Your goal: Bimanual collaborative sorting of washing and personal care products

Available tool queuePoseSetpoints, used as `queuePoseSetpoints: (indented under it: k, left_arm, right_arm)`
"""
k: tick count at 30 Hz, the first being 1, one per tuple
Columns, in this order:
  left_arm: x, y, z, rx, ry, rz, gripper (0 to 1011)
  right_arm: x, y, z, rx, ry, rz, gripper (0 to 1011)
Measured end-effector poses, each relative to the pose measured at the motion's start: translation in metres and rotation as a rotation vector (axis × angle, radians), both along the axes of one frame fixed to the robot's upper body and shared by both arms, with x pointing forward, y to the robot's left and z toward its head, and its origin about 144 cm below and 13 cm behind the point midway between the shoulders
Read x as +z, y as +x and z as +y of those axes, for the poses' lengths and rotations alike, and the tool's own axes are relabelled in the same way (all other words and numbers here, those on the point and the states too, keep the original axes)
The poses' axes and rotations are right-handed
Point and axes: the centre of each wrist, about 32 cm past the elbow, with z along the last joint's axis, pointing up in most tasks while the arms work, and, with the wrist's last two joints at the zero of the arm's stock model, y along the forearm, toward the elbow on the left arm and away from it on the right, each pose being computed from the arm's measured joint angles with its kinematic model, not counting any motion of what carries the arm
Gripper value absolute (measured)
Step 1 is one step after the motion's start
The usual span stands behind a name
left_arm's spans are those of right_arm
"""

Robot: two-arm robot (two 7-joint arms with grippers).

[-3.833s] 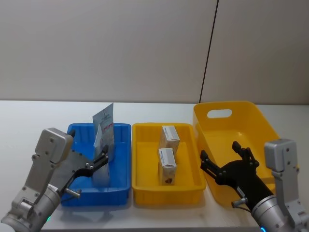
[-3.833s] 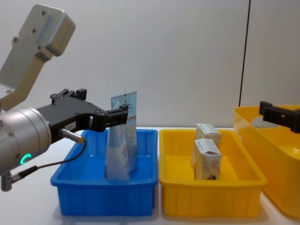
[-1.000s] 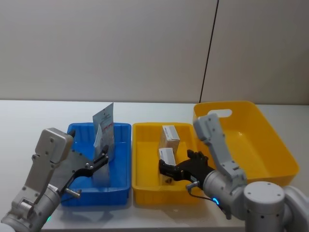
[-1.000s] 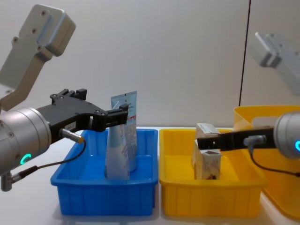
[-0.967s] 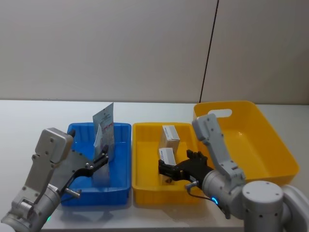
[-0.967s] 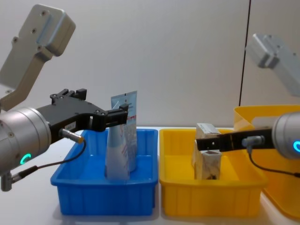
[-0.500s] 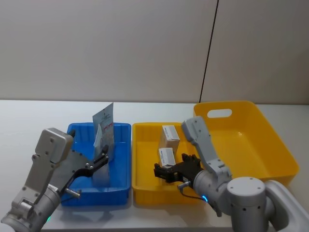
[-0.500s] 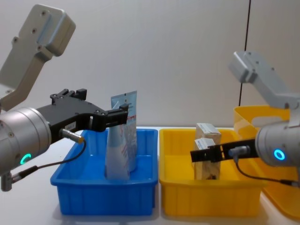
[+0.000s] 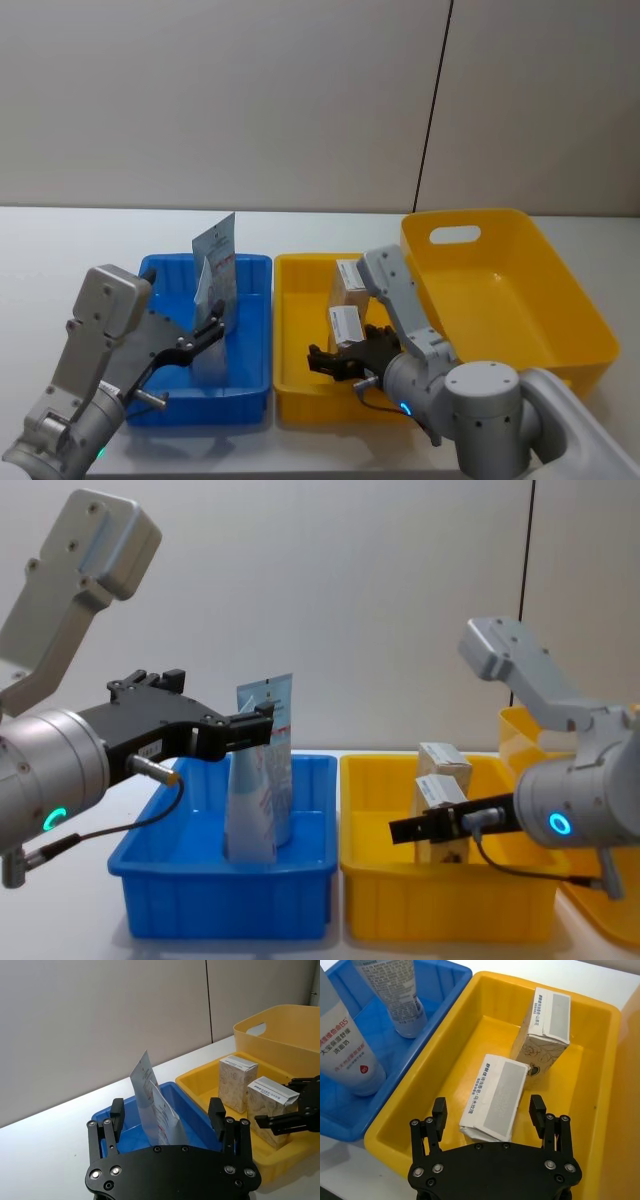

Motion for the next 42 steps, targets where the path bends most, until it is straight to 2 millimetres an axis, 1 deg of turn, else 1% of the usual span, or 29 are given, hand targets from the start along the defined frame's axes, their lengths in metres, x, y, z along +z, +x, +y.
queuePoseSetpoints:
  k: [11,12,15,16,18,19,21,22,23,28,29,31,34,42]
  left_arm:
    - [0.000,0.000,0.000,0.000,0.000,0.000,1001]
    - [0.000,0.000,0.000,0.000,0.000,0.000,1002]
    - [0.000,0.000,0.000,0.000,0.000,0.000,1001]
    - [0.000,0.000,0.000,0.000,0.000,0.000,1001]
    - [0.000,0.000,0.000,0.000,0.000,0.000,1001]
    - [0.000,0.000,0.000,0.000,0.000,0.000,1001]
    - [0.000,0.000,0.000,0.000,0.000,0.000,1001]
    - [0.000,0.000,0.000,0.000,0.000,0.000,1001]
    - [0.000,0.000,0.000,0.000,0.000,0.000,1001]
    - [0.000,0.000,0.000,0.000,0.000,0.000,1001]
    - [0.000,0.000,0.000,0.000,0.000,0.000,1001]
    - [0.000,0.000,0.000,0.000,0.000,0.000,1001]
    - [0.000,0.000,0.000,0.000,0.000,0.000,1001]
    - [0.000,0.000,0.000,0.000,0.000,0.000,1001]
  right_arm:
    - [-0.005,0.007,0.005,-0.007,-0.004,-0.004,1000]
    - [-0.005,0.008,0.005,-0.007,-0.005,-0.005,968]
    - [-0.006,0.009,0.006,-0.009,-0.005,-0.007,932]
    - [-0.006,0.009,0.006,-0.009,-0.005,-0.007,884]
    - [-0.006,0.010,0.007,-0.010,-0.006,-0.007,855]
    - [-0.006,0.010,0.007,-0.010,-0.006,-0.007,801]
    - [-0.007,0.011,0.007,-0.011,-0.006,-0.007,755]
    - [-0.007,0.011,0.007,-0.011,-0.006,-0.008,694]
    - [-0.007,0.011,0.007,-0.012,-0.006,-0.008,694]
    - [-0.007,0.012,0.008,-0.013,-0.007,-0.009,523]
    - [-0.007,0.012,0.008,-0.013,-0.007,-0.009,523]
    - [-0.007,0.012,0.008,-0.014,-0.007,-0.010,419]
    - [-0.008,0.012,0.008,-0.014,-0.007,-0.010,379]
    - [-0.008,0.013,0.008,-0.015,-0.007,-0.011,379]
